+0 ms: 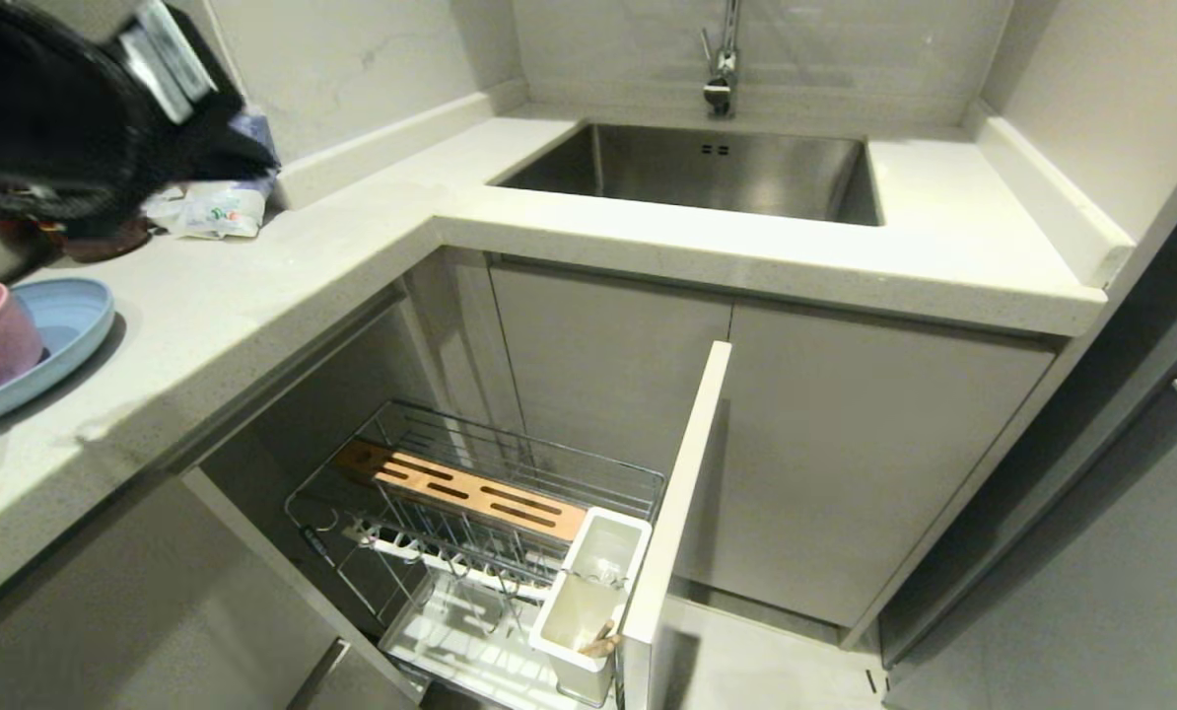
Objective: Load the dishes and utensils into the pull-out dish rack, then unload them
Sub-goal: Take the fork out of the cupboard
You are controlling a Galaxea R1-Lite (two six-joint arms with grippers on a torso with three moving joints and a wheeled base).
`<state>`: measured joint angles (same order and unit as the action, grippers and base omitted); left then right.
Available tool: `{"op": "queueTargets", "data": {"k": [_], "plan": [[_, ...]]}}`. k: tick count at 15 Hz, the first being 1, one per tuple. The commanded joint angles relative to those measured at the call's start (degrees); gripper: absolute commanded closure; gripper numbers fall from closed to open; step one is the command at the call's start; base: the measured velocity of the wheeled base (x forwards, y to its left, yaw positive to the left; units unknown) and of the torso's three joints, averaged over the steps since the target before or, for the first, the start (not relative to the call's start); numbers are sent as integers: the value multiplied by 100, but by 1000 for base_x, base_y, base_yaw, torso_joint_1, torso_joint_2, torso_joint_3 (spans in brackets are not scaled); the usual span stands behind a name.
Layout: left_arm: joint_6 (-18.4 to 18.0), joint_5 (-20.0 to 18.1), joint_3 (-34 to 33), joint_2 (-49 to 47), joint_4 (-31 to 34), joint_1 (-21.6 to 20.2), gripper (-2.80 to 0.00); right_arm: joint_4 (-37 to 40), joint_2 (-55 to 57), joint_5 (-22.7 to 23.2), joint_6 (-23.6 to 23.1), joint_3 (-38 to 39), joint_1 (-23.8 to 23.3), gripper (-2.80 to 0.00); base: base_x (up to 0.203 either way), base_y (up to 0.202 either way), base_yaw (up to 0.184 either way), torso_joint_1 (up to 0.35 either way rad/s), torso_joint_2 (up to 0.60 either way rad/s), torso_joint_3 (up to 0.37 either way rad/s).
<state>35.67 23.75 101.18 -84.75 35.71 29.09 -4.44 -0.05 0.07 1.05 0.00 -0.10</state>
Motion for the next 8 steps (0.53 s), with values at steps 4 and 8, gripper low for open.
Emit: {"op": "queueTargets", "data": {"k": [4,8], "plan": [[-396,36,-728,-1295,308,481,0,-5,-4,1,1,149,1,0,0,0,0,0,0,0],[-1450,16,-1774,-1429,-47,913,0,-5,-4,1,1,149,1,0,0,0,0,0,0,0]]}}
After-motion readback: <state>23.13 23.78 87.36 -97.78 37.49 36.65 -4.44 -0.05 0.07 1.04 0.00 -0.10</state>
